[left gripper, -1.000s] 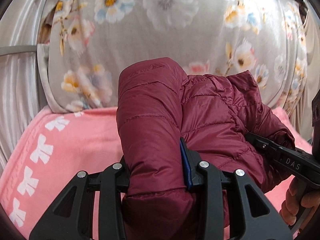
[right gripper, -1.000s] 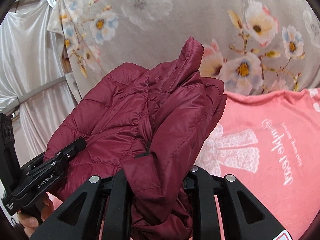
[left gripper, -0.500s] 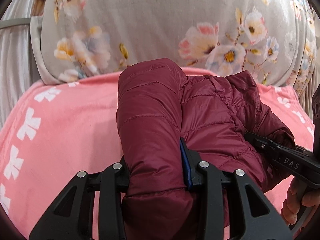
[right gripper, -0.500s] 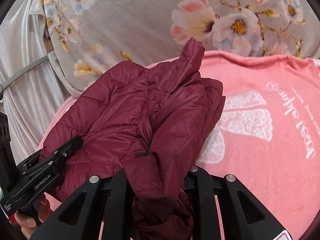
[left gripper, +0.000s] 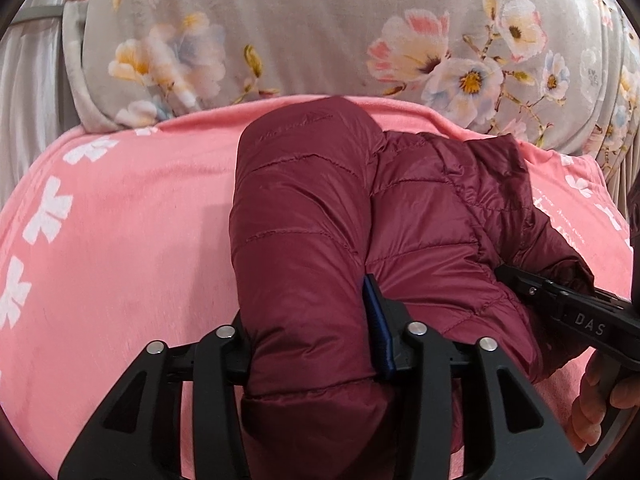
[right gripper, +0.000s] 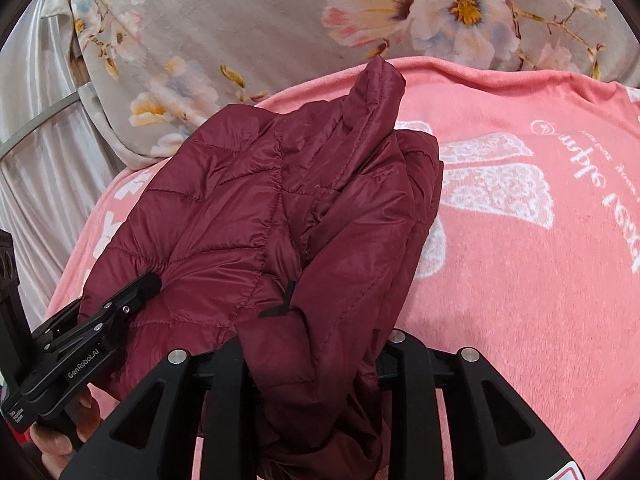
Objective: Fold large clothes
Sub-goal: 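Lower the bundle onto the blanket with both tools and release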
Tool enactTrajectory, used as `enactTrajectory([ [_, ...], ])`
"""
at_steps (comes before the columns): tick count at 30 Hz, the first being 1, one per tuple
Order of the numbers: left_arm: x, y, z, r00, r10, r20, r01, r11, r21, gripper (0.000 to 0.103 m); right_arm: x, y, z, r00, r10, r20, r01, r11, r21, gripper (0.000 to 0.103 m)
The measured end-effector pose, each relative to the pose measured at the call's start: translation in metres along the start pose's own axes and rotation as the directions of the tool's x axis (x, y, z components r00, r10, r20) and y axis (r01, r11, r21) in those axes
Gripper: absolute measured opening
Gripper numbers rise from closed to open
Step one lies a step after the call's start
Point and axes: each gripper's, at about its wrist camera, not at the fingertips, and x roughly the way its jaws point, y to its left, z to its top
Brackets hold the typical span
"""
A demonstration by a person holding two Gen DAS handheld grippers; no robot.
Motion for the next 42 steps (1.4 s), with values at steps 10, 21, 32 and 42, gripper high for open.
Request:
enactTrajectory([
  [10,-0.050,0.018,-0.003,0.996,0.081,-0.032,-0.083,0.994,-0.066,0.088,-0.054,-0.027,-0.006,0.999,0.003,-0.041,0.001,0.994,0.106,0.063],
  [21,-0.102,-0.030,0.029,0.973,0.222,-0.067,-0.226,0.972,-0.064,0.080,-0.108,0.043,0.002,0.995,-0.096,0.017,0.097,0.987,-0.126,0.000],
  [32,-0.047,-0.039,-0.014,0.946,0.236,-0.221,-0.257,0.964,-0.071,0.074,-0.055,0.034,-0.035,0.962,-0.253,-0.104,0.237,0.961,-0.140,0.000],
  [42,-0.032,-0.044,-0.036,0.936,0.269,-0.226,-0.281,0.959,-0.025,0.075,-0.031,0.027,-0.054,0.949,-0.283,-0.141,0.263,0.954,-0.145,0.000],
])
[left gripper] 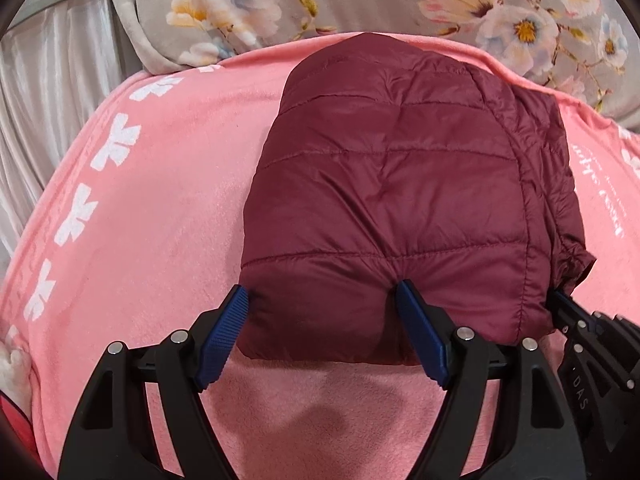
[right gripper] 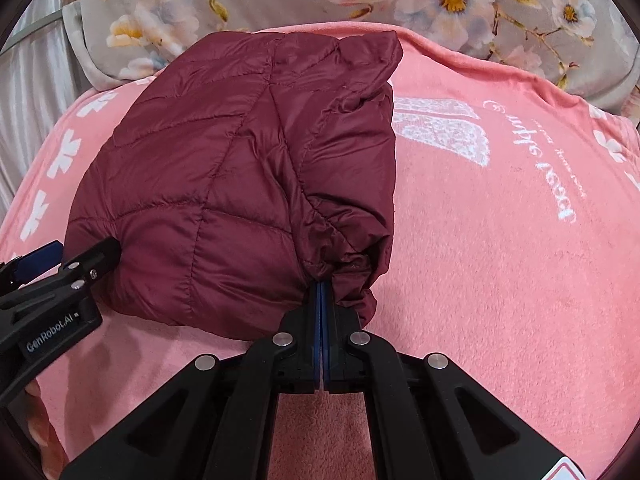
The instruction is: Fold large clothes
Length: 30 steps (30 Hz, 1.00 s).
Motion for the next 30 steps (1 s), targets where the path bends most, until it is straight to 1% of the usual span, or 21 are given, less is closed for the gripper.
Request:
enactTrajectory([
  [2,0.000,-0.003,-0.003,1.000,0.012,0.008,-0.012,1.000,0.006,0.075,0.001,0.002,0.001,1.000,-0.008,0.001,0.008,1.000,-0.004,0.000],
  [5,-0.002,-0.002,-0.004,1.000,0.010,0.011,-0.010,1.000,0.000,0.075,-0.002,0.002,0.001,1.000,-0.008,0.009,0.008,1.000,0.004,0.000],
  [10,-0.016,0.000,-0.013,0.999,-0.003,0.037,0.004,1.000,-0.006,0.075,-0.029,-0.003,-0.007,0.998,0.023,0.052,-0.025,0.999,0.040,0.002],
  [12,-0.025,-0.003,-0.021,0.999,-0.003,0.054,0.003,1.000,-0.003,0.080,-0.041,-0.003,-0.013,0.997,0.012,0.076,-0.014,0.999,0.036,0.007],
  [14,-0.032,-0.006,-0.029,0.998,-0.001,0.070,0.001,1.000,-0.002,0.081,-0.053,-0.002,-0.022,0.995,-0.014,0.098,0.012,1.000,0.022,0.011],
  [16,-0.039,-0.010,-0.039,0.996,0.009,0.084,-0.009,1.000,0.000,0.086,-0.062,-0.003,-0.033,0.993,-0.031,0.113,0.029,0.999,0.022,0.017],
  [18,-0.045,-0.013,-0.047,0.996,0.016,0.093,-0.016,1.000,-0.003,0.087,-0.071,-0.005,-0.047,0.990,-0.049,0.131,0.046,0.999,0.027,0.025],
  [20,-0.050,-0.016,-0.056,0.994,0.015,0.104,-0.014,1.000,-0.007,0.088,-0.078,-0.006,-0.058,0.988,-0.063,0.141,0.060,0.998,0.028,0.029],
  [25,-0.061,-0.024,-0.074,0.992,0.026,0.127,-0.026,1.000,0.001,0.088,-0.090,-0.016,-0.072,0.984,-0.067,0.165,0.062,0.997,0.036,0.032],
  [27,-0.066,-0.026,-0.078,0.988,0.034,0.148,-0.034,0.999,-0.001,0.091,-0.094,-0.015,-0.075,0.982,-0.071,0.175,0.065,0.997,0.034,0.037],
  [30,-0.070,-0.028,-0.084,0.985,0.041,0.167,-0.042,0.999,-0.002,0.092,-0.095,-0.012,-0.081,0.981,-0.074,0.177,0.071,0.997,0.025,0.038],
])
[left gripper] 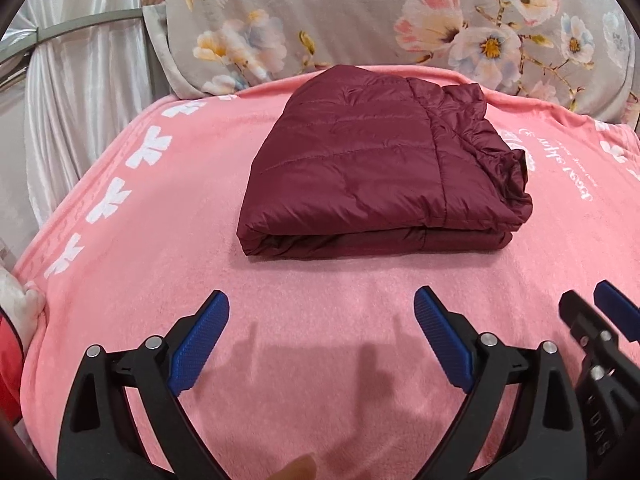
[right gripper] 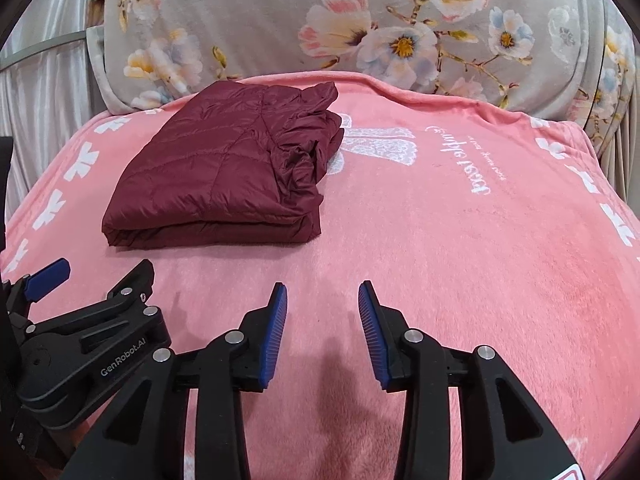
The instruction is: Fold large clothes
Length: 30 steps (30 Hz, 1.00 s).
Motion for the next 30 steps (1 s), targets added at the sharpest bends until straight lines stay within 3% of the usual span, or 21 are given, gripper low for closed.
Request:
enactTrajectory([
  [6,-0.006,-0.002,-0.004,0.999,0.017,0.031,-0.017,1.000,0.000,0.093,0.000,0.009,-0.006,1.000,-0.016,-0.004,0.016,0.999,-0.031,0.041],
  [13,-0.001,0.003,-0.006,1.000,0.006,0.005,-0.006,1.000,-0.029,0.093,0.006,0.012,-0.008,0.999,-0.024,-0.024,0.023,0.999,-0.040,0.041],
  [30,-0.003,-0.004,-0.009,1.000,0.016,0.014,-0.016,1.000,0.000,0.093,0.006,0.012,-0.008,0.999,-0.028,-0.021,0.027,0.999,-0.046,0.041],
])
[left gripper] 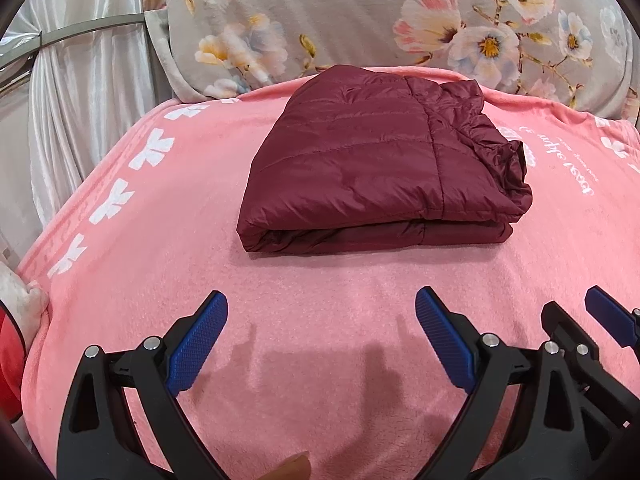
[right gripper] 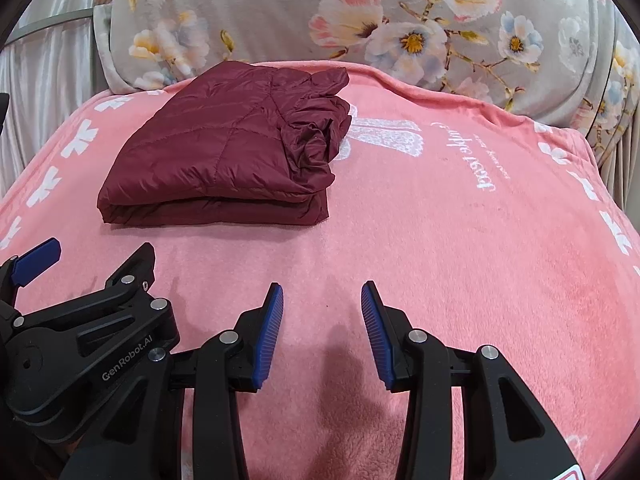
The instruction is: Fold large clothes
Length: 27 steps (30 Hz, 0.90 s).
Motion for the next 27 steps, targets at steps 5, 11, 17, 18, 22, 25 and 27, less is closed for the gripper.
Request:
enactTrajectory([
  [5,0.0005,0.0006,-0.0003,1.000,0.002,0.001,-0.002,1.000,0.003,0.092,0.0003,-0.0006,0.0000,1.000,0.001,0.001,-0.001,1.000,-0.002,0.041],
  [11,0.0014,0.0030,0.0001,1.000,-0.002,0.002,0.002,1.000,0.006,0.092,0.0008,-0.0014,-0.0001,1.000,0.001,0.002,-0.001,1.000,-0.004,0.041],
  [17,0.0012,0.0025,0.0000,1.000,-0.001,0.003,0.001,1.000,0.006,0.092,0.0008,-0.0013,-0.0003,1.000,0.002,0.003,-0.002,1.000,-0.005,0.041],
  [18,0.0013,0.0026,-0.0001,1.000,-0.001,0.003,0.001,1.000,0.007,0.092,0.0008,-0.0009,-0.0002,1.000,0.003,0.002,-0.003,1.000,-0.005,0.041],
  [22,0.0013,0.0028,-0.0003,1.000,-0.001,0.003,0.001,1.000,0.007,0.091,0.0010,-0.0018,-0.0001,1.000,0.000,0.004,0.000,1.000,-0.007,0.041],
  [25,0.0012,0.0021,-0.0004,1.000,-0.001,0.002,0.001,1.000,0.008,0.090,0.0016,-0.0026,0.0001,1.000,0.001,0.002,-0.001,1.000,-0.007,0.041],
  [27,0.0012,0.0018,-0.0006,1.000,-0.001,0.001,0.001,1.000,0.007,0.090,0.0016,-0.0021,-0.0001,1.000,0.000,0.002,0.000,1.000,-0.008,0.041],
])
